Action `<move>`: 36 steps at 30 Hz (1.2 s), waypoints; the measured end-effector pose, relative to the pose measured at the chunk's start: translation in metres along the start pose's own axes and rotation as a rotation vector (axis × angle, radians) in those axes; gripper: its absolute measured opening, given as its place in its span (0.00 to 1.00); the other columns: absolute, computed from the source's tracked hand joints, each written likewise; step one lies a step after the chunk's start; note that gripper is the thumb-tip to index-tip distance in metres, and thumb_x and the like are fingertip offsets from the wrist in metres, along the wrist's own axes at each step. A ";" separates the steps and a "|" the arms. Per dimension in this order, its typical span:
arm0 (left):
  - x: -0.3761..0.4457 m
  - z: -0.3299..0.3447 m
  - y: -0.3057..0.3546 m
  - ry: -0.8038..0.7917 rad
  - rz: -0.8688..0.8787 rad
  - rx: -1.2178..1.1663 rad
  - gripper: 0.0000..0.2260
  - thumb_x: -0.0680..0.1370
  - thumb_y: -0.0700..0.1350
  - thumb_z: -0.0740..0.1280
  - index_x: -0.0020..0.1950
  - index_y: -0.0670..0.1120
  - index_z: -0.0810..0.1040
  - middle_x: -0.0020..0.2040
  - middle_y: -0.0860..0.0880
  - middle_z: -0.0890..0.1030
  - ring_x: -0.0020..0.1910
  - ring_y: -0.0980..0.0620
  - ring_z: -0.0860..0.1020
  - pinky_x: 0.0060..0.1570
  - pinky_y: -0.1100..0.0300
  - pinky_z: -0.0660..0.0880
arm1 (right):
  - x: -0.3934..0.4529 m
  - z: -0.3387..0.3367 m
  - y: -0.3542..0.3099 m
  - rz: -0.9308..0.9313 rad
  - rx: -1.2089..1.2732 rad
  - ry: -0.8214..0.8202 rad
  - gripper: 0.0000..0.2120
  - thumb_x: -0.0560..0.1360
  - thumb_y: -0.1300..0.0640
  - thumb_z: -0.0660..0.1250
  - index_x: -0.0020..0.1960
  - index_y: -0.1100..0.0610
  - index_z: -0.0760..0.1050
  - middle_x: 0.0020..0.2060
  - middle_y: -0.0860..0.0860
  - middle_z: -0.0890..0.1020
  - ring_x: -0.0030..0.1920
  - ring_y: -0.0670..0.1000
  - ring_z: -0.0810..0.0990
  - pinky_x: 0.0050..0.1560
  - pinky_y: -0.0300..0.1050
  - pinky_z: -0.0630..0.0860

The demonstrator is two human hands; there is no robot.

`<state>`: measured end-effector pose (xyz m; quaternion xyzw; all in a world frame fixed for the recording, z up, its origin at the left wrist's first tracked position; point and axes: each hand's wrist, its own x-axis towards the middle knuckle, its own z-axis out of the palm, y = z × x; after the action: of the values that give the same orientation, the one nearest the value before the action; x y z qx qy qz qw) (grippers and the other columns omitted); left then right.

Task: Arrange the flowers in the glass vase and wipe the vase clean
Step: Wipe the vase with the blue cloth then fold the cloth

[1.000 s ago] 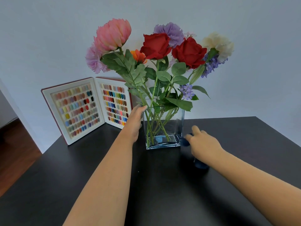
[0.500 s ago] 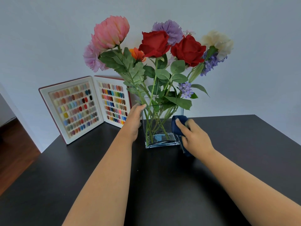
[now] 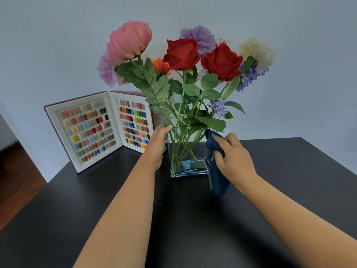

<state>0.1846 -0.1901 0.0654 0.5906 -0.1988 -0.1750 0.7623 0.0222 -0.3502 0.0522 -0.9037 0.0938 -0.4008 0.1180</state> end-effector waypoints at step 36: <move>-0.004 0.004 0.003 0.030 -0.011 0.010 0.43 0.64 0.64 0.67 0.76 0.49 0.66 0.74 0.45 0.72 0.74 0.45 0.68 0.75 0.41 0.61 | 0.021 0.016 0.000 -0.073 -0.009 0.130 0.27 0.67 0.72 0.67 0.65 0.62 0.74 0.49 0.61 0.78 0.41 0.62 0.77 0.32 0.47 0.75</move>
<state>0.1791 -0.1901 0.0687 0.5979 -0.1852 -0.1693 0.7613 0.0479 -0.3534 0.0570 -0.8791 0.0702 -0.4622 0.0931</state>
